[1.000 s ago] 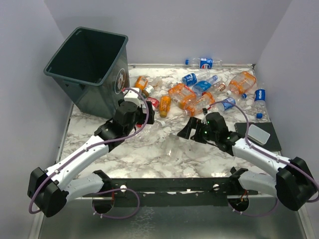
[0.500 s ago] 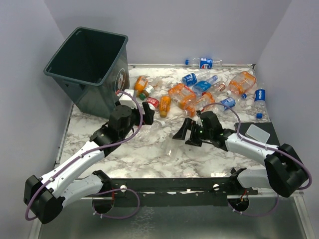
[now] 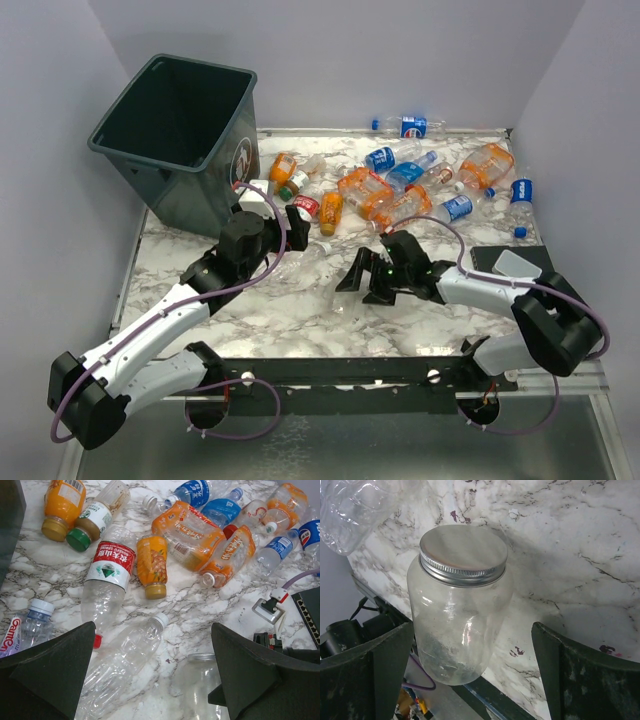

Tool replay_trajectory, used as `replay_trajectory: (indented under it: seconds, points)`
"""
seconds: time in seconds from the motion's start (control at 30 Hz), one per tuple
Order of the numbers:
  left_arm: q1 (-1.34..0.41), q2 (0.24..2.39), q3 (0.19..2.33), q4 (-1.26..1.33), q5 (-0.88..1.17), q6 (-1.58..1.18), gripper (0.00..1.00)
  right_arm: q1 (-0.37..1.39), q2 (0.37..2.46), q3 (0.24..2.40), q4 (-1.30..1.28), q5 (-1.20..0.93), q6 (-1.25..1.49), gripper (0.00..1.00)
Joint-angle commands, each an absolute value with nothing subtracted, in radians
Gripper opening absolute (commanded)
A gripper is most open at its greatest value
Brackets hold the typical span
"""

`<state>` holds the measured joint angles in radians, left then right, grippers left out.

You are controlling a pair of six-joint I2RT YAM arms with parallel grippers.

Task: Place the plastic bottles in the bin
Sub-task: Pick up the plastic bottle at the center of the board.

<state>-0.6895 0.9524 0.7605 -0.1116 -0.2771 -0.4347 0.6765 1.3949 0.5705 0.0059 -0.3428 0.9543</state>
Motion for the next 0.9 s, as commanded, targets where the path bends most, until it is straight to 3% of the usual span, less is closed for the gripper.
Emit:
replay_trajectory:
  seconds: [0.0, 0.37, 0.57, 0.7, 0.87]
  points:
    - [-0.691, 0.944, 0.748, -0.099, -0.268, -0.446, 0.99, 0.707, 1.419, 0.601, -0.026, -0.279, 0.966, 0.99]
    - [-0.692, 0.968, 0.750, -0.106, -0.274, -0.446, 0.99, 0.755, 1.495, 0.631, -0.008, -0.258, 0.967, 0.91]
    - [-0.692, 0.975, 0.752, -0.109, -0.268, -0.446, 0.99, 0.762, 1.498, 0.649, -0.027, -0.247, 0.924, 0.74]
    - [-0.691, 0.974, 0.752, -0.108, -0.270, -0.447, 0.99, 0.764, 1.427, 0.623, 0.006, -0.233, 0.892, 0.62]
    - [-0.692, 0.963, 0.752, -0.105, -0.329, -0.471, 0.99, 0.772, 1.203, 0.625, 0.016, -0.139, 0.692, 0.57]
